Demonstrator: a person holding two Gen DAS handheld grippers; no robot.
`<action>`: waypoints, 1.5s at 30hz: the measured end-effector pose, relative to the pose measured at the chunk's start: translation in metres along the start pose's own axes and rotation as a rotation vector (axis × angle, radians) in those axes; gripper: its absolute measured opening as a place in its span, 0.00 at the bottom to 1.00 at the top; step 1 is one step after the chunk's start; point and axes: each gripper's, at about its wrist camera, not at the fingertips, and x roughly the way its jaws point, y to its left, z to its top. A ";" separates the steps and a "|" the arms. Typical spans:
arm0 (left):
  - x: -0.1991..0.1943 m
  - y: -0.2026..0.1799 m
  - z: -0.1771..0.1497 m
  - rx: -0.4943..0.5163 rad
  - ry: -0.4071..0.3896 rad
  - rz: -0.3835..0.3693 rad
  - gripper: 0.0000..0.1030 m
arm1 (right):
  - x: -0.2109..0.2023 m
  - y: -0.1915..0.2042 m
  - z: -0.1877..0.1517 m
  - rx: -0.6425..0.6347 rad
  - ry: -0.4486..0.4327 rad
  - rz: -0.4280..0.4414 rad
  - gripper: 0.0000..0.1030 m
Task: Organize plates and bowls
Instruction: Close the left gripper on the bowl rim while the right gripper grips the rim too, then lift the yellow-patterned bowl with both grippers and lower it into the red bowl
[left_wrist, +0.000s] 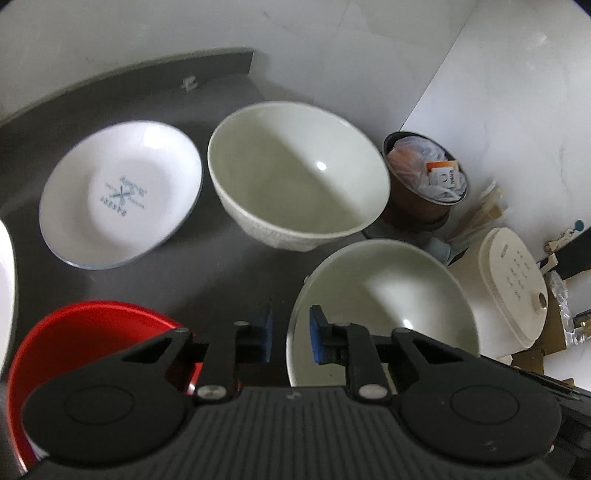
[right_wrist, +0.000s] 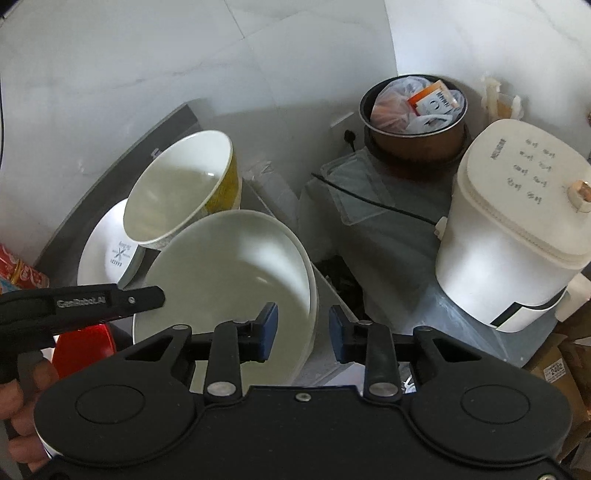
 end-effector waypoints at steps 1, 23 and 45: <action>0.003 0.001 0.000 -0.010 0.013 0.001 0.12 | 0.002 0.000 0.000 -0.004 0.005 0.002 0.27; -0.078 0.019 0.003 -0.063 -0.126 -0.053 0.06 | -0.063 0.048 0.014 -0.087 -0.106 0.025 0.10; -0.129 0.121 -0.027 -0.256 -0.151 0.041 0.06 | -0.047 0.152 -0.010 -0.303 -0.039 0.119 0.10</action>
